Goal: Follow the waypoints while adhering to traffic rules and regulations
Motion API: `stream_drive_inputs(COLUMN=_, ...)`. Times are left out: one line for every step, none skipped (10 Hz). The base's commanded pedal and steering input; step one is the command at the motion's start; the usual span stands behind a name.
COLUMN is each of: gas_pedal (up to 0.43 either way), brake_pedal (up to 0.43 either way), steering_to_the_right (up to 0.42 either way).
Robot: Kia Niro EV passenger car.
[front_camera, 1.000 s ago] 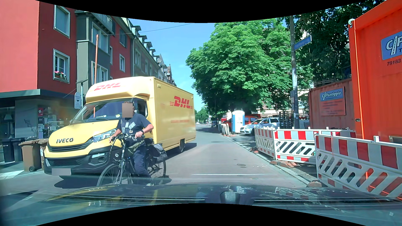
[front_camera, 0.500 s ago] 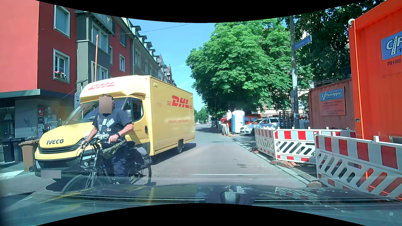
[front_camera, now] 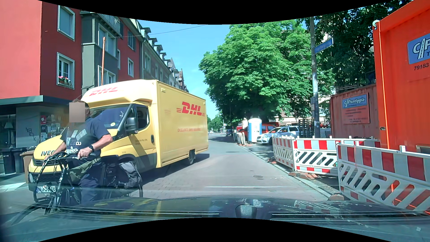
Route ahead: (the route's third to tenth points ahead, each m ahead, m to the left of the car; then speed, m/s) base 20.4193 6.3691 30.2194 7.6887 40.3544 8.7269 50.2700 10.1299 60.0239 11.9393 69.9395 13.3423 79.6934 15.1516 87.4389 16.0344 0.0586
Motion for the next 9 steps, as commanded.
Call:
stream_drive_inputs(gas_pedal=0.000, brake_pedal=0.018, steering_to_the_right=0.306)
stream_drive_inputs(gas_pedal=0.000, brake_pedal=0.012, steering_to_the_right=0.301)
stream_drive_inputs(gas_pedal=0.000, brake_pedal=0.012, steering_to_the_right=0.295)
stream_drive_inputs(gas_pedal=0.000, brake_pedal=0.018, steering_to_the_right=0.287)
stream_drive_inputs(gas_pedal=0.000, brake_pedal=0.018, steering_to_the_right=0.276)
stream_drive_inputs(gas_pedal=0.000, brake_pedal=0.018, steering_to_the_right=0.250)
stream_drive_inputs(gas_pedal=0.000, brake_pedal=0.018, steering_to_the_right=0.220)
stream_drive_inputs(gas_pedal=0.000, brake_pedal=0.018, steering_to_the_right=0.178)
stream_drive_inputs(gas_pedal=0.000, brake_pedal=0.018, steering_to_the_right=0.147)
